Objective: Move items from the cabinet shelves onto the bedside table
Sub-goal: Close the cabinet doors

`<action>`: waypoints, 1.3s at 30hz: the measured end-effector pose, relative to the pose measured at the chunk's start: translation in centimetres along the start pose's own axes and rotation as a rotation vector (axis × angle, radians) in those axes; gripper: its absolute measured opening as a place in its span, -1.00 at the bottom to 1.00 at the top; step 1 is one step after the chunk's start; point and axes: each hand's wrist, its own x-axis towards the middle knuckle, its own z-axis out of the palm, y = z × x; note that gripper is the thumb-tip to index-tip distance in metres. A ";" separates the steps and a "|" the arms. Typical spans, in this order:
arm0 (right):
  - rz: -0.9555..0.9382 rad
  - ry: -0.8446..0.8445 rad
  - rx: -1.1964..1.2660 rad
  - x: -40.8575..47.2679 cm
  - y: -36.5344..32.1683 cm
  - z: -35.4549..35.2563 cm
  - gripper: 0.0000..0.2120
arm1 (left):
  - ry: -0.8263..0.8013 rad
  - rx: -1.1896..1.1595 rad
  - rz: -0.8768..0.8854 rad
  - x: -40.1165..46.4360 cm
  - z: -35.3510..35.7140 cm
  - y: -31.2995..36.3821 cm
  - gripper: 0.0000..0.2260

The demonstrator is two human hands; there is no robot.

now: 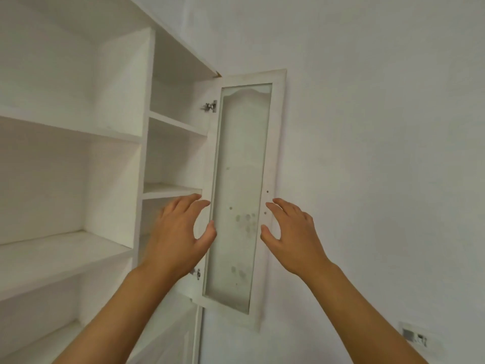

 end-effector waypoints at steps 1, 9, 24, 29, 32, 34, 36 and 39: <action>0.006 -0.009 0.001 0.3 0.7 0.6 -0.44 | -0.014 -0.008 0.002 0.2 1.1 -0.1 -0.46; 0.051 -0.027 -0.002 3.0 4.7 5.8 -0.47 | -0.084 -0.033 0.019 3.3 8.2 -3.0 -0.46; 0.212 0.013 -0.029 10.7 10.5 14.7 -0.42 | -0.191 -0.152 0.129 12.6 20.3 -9.8 -0.48; 0.241 0.012 -0.059 11.6 12.7 17.9 -0.47 | -0.225 -0.190 0.142 14.0 24.0 -10.8 -0.44; 0.264 0.016 -0.070 12.4 15.0 19.2 -0.45 | -0.246 -0.194 0.138 14.6 26.8 -10.8 -0.45; 0.259 0.031 -0.065 13.2 16.7 19.8 -0.44 | -0.264 -0.200 0.121 15.3 28.8 -10.6 -0.42; 0.232 0.042 -0.054 14.0 18.4 20.5 -0.44 | -0.272 -0.210 0.116 16.2 31.0 -10.2 -0.40; 0.168 0.059 -0.031 15.5 20.9 21.5 -0.44 | -0.253 -0.228 0.115 17.5 34.4 -9.7 -0.39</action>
